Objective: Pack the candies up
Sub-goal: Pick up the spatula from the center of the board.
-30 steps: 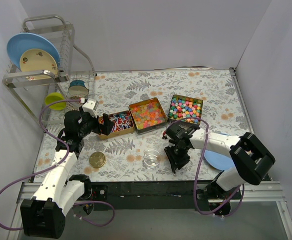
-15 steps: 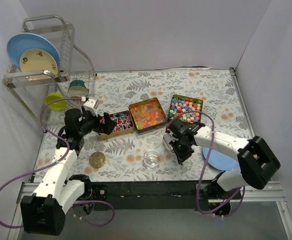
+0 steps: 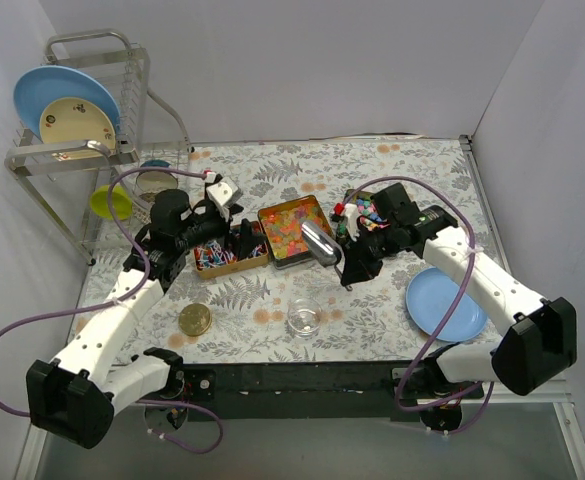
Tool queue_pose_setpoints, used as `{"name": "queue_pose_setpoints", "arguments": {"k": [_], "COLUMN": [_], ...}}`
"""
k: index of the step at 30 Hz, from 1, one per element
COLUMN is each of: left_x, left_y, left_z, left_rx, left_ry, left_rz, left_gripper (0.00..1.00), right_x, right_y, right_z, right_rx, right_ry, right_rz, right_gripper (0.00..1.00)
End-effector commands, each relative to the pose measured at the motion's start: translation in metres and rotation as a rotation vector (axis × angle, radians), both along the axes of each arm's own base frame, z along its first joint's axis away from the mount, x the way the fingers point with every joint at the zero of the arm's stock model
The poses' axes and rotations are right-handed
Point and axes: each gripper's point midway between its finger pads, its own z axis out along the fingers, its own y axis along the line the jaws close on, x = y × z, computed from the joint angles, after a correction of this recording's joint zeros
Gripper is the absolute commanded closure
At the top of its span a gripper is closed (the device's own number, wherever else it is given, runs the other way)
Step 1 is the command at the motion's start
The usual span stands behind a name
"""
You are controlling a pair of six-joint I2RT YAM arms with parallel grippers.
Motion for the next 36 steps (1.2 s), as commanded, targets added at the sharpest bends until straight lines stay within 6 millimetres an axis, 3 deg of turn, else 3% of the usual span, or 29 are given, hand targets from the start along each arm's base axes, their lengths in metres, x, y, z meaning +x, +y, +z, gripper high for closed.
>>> {"name": "queue_pose_setpoints", "arguments": {"k": [1,3,5,6,7,9,12,20,24,36], "left_x": [0.013,0.008,0.000,-0.002,-0.005,-0.018,-0.027,-0.030,-0.038,-0.050], "left_y": [0.006,0.003,-0.005,-0.008,-0.012,-0.024,-0.035,-0.045,-0.049,-0.084], "left_z": [0.043,0.044,0.031,0.029,0.028,0.034,0.039,0.049,0.041,0.040], "left_rx": [0.148,0.239,0.276,0.283,0.282,0.240,0.201,0.179,0.187,0.161], "left_ry": [-0.414,-0.606,-0.692,-0.718,-0.750,-0.827,-0.909,-0.967,-0.996,-1.010], "left_rz": [-0.063,-0.168,-0.279,-0.311,-0.351,-0.460,-0.554,-0.598,-0.634,-0.722], "left_gripper": [0.05,0.16,0.25,0.25,0.25,0.26,0.28,0.32,0.32,0.46], "right_x": [-0.047,-0.044,-0.038,-0.039,-0.033,-0.028,-0.010,-0.008,0.000,0.008], "right_y": [0.023,0.022,0.021,0.014,0.015,0.010,0.010,0.017,0.026,0.036], "right_z": [0.036,0.036,0.031,0.027,0.036,0.025,0.016,0.010,0.016,0.016], "right_rx": [0.287,0.279,0.254,0.227,0.219,0.161,0.090,0.126,0.149,0.140], "right_ry": [-0.001,-0.053,-0.081,-0.103,-0.129,-0.086,-0.070,-0.038,-0.035,-0.041], "right_rz": [0.354,0.434,0.505,0.571,0.601,0.655,0.633,0.646,0.635,0.648], "right_gripper": [0.99,0.99,0.99,0.99,0.99,0.99,0.99,0.99,0.99,0.99]}}
